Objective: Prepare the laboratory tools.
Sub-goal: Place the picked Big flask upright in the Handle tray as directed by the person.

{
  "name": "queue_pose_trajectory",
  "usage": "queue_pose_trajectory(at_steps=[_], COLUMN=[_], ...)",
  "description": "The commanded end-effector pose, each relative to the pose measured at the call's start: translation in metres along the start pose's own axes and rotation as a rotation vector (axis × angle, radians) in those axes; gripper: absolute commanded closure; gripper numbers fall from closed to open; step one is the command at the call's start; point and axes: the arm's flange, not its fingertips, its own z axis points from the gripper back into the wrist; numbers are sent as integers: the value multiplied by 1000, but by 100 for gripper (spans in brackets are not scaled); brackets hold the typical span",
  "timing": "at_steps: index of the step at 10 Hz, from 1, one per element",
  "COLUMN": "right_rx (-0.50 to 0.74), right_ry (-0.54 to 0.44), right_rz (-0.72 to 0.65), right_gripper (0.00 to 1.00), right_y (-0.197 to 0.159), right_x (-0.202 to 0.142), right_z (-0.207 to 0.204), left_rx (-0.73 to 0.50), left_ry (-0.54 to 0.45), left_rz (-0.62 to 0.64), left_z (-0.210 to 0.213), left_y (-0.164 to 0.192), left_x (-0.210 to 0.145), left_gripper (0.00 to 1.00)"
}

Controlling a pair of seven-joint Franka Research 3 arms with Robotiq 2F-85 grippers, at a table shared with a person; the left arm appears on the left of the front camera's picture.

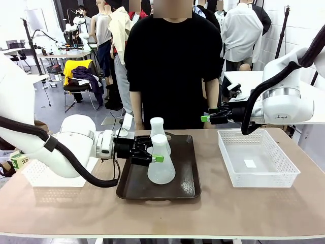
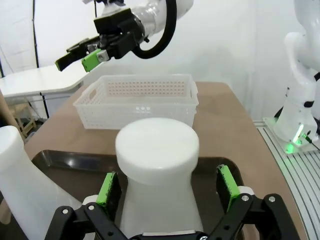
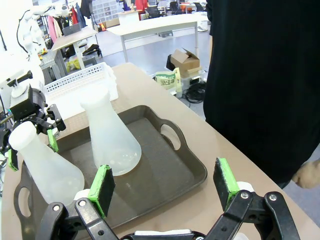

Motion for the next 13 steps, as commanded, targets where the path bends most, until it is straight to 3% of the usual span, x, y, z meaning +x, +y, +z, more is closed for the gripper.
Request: queue_pose_trajectory(at_steps=[1, 4, 5, 13], right_rx=[12, 12, 12, 12], right_ry=[17, 17, 17, 17], right_rz=[-8, -8, -8, -8], right_gripper=[0, 0, 0, 0], right_y=[-2, -2, -2, -2], right_x=[1, 1, 1, 1], right_z=[-1, -1, -1, -1], left_rx=[14, 92, 23, 23], left_ry=[37, 74, 30, 30], left_rz=[7, 48, -5, -5], left_z=[4, 12, 6, 6], left_y=[-3, 2, 1, 1], left_x=[6, 4, 4, 4], left_gripper=[0, 0, 0, 0])
